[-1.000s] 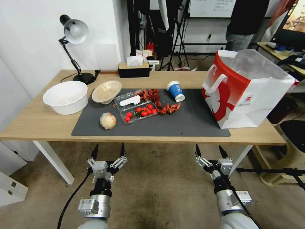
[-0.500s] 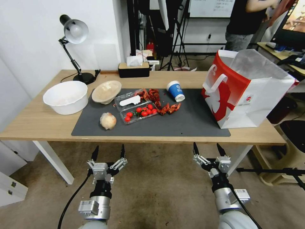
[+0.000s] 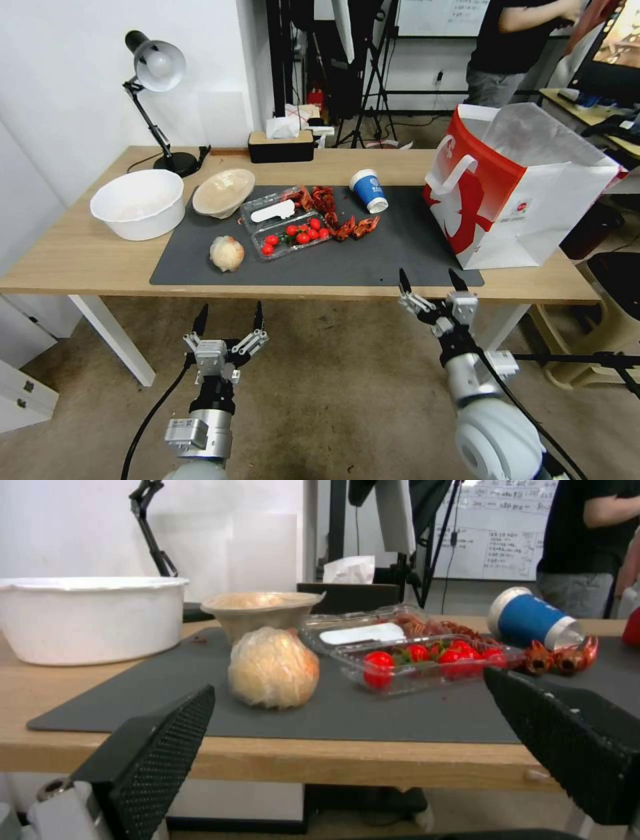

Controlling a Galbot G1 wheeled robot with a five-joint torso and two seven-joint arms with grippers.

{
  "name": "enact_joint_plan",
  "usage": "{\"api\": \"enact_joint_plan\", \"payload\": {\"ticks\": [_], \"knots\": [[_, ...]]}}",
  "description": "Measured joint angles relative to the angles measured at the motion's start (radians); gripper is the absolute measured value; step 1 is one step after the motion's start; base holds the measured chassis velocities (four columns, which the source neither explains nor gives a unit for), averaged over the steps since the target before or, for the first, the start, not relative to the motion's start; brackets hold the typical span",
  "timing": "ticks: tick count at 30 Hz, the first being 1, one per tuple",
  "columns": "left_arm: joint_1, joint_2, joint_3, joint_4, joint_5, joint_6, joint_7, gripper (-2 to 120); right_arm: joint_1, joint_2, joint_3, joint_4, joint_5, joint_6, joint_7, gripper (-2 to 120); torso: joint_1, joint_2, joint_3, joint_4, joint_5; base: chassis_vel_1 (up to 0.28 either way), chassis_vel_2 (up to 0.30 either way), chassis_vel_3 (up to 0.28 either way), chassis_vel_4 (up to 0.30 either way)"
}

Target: Pick up the trash from the table and place it into the takeout bag.

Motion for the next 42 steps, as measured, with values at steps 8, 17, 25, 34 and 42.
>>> {"api": "enact_joint_plan", "payload": {"ticks": [8, 17, 25, 34, 42], "knots": [[-0.002, -0.003, -0.004, -0.003, -0.004, 0.002, 0.000, 100, 0.114, -0.015, -0.045, -0.008, 0.041, -0.096, 0.022, 100, 0.000, 0.000, 0.000, 0.0001, -0.0002, 0.000, 0.000, 0.000, 0.000], [-0.001, -0.001, -0.006, -0.008, -0.005, 0.007, 0.001, 100, 0.286, -0.037, -0.122, -0.070, 0.110, -0.193, 0.052, 100, 0.000, 0.000, 0.000, -0.0007, 0.0002, 0.000, 0.000, 0.000, 0.000], [0.001, 0.000, -0.006, -0.015, -0.005, 0.025, 0.003, 100, 0.484, -0.053, -0.217, -0.196, 0.189, -0.246, 0.068, 100, 0.000, 0.000, 0.000, 0.0000, -0.0002, 0.000, 0.000, 0.000, 0.000], [0.000, -0.008, -0.005, -0.014, -0.005, 0.029, 0.003, 100, 0.671, -0.031, -0.323, -0.376, 0.210, -0.254, 0.067, 100, 0.000, 0.000, 0.000, -0.0001, 0.0000, 0.000, 0.000, 0.000, 0.000], [0.001, -0.012, -0.007, -0.021, -0.006, 0.031, 0.004, 100, 0.832, -0.019, -0.390, -0.513, 0.289, -0.291, 0.054, 100, 0.000, 0.000, 0.000, -0.0001, 0.0000, 0.000, 0.000, 0.000, 0.000]]}}
